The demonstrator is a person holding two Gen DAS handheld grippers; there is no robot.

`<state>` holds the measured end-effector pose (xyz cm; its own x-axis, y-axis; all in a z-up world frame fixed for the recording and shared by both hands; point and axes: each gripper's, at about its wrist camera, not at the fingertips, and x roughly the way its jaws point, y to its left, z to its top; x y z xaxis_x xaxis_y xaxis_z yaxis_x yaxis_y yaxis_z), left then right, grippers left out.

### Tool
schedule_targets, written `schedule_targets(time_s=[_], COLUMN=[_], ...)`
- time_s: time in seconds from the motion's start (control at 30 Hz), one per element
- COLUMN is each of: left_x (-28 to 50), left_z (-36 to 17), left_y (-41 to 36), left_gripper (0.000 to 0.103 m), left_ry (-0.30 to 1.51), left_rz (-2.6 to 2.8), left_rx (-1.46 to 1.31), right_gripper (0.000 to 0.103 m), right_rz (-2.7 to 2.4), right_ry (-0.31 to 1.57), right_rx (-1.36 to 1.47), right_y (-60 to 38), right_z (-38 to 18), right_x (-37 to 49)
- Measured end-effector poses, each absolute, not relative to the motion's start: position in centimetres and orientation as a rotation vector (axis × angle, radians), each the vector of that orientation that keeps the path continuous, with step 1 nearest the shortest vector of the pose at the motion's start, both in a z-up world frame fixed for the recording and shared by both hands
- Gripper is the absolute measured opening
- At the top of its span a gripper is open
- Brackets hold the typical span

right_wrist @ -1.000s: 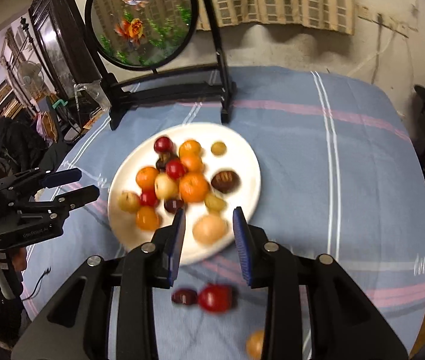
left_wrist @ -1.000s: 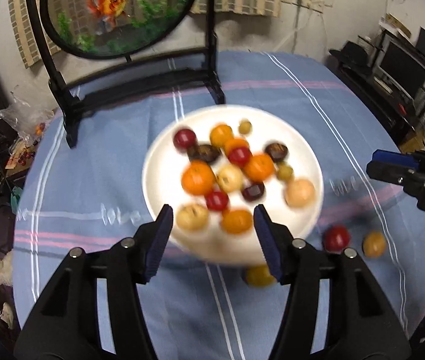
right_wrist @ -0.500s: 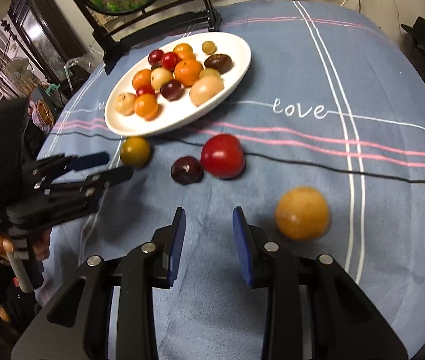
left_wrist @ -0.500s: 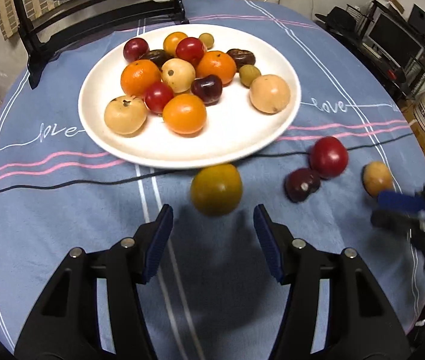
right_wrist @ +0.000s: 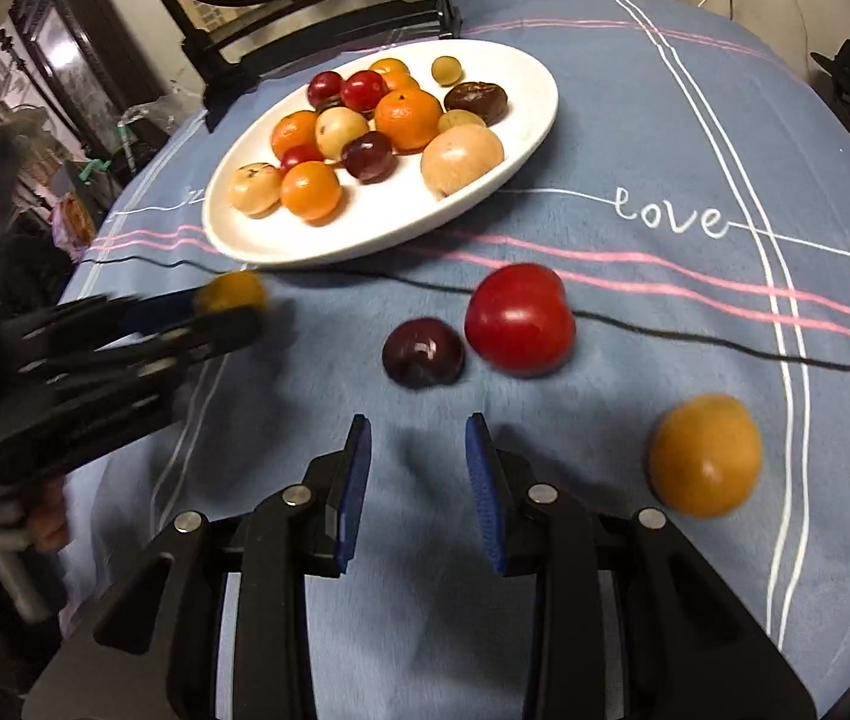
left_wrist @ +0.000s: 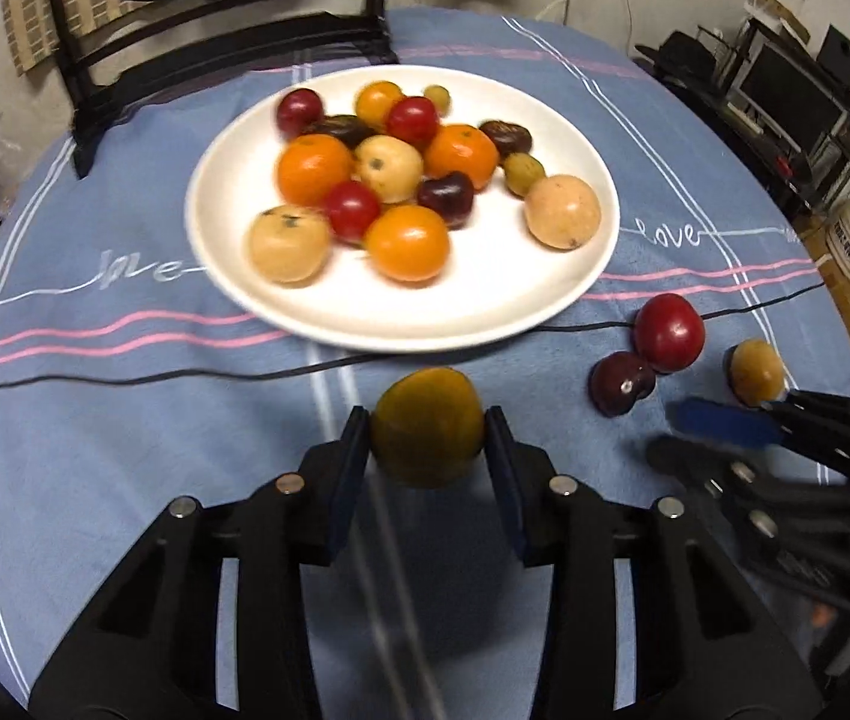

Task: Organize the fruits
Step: 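Grasp a green-yellow round fruit with the left gripper while the right gripper grasps a dark plum, then carry both fruits onto the white plate and open both grippers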

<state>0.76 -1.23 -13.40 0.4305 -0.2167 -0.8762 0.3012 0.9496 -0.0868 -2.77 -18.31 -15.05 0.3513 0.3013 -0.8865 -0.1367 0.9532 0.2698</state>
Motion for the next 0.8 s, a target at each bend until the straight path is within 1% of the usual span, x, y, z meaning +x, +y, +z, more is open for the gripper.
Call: schedule_targets(time_s=[0.17,0.37,0.43,0.63,0.8], left_x=[0.1,-0.2,-0.3,-0.6,-0.9], left_z=[-12.6,-12.1,-11.9,-11.3,-10.8], left_y=[0.8,1.2,1.0,0.5,-0.4], left_gripper=[0.040,0.040,0.040,0.040,0.040], left_ry=[1.080,1.072,1.066,1.061,1.057], left_rz=[-0.309,-0.316,-0.320,-0.331,-0.337], left_rx=[0.051,0.043,0.049,0.056,0.080], right_gripper=[0.033,0.033,0.030,0.030,0.030], right_rz=[0.242,0.229,0.242,0.284,0.301], right_ry=[1.177,1.136,1.130,1.127,1.125], right_rx=[0.115,0.109,0.116,0.190,0.186], right_y=[-17.1,-16.4,-16.6,-17.9,-18.3], right_z=[-15.9,-16.1,-16.0,-14.6,-13.8], right_x=[-1.9,-0.8,-0.8,-2.1,-3.8])
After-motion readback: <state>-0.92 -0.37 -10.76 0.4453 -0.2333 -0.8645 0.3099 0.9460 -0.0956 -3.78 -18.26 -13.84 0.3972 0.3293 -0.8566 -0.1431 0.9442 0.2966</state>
